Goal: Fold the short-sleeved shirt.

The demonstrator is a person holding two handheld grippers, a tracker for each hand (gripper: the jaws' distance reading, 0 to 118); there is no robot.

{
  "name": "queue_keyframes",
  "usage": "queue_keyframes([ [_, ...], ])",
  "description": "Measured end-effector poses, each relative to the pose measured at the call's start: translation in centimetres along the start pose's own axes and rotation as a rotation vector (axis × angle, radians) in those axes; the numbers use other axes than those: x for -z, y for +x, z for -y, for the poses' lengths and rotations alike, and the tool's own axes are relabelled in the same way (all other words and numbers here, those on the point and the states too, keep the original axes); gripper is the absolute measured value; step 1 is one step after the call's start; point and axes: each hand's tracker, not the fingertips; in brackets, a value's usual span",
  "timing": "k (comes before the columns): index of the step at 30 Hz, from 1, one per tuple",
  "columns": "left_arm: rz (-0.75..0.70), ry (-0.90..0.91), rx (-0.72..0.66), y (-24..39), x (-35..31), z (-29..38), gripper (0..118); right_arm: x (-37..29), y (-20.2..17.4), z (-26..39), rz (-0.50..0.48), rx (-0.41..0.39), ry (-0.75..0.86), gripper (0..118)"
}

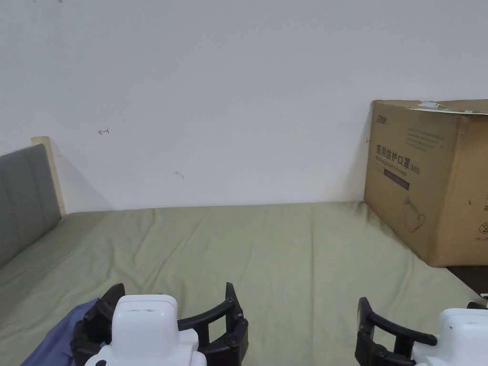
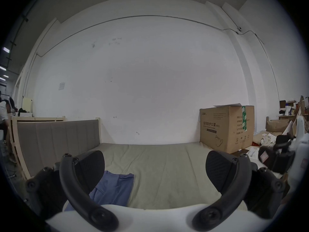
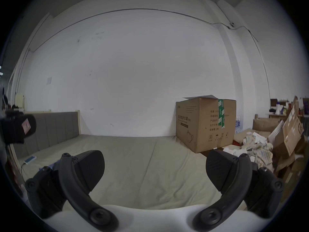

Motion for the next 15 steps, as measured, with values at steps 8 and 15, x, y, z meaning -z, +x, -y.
queue_keyframes([
  [8, -0.032, -0.004, -0.001, -0.3, -0.2, 0.2, 118, -1.2, 0.3, -0.4, 0.056, 0.015, 0.070, 118],
  [15, -0.034, -0.015, 0.053, 0.1, -0.1, -0.1, 113, -1.1, 0.1, -0.8, 0.037, -0.064, 0.066, 118],
])
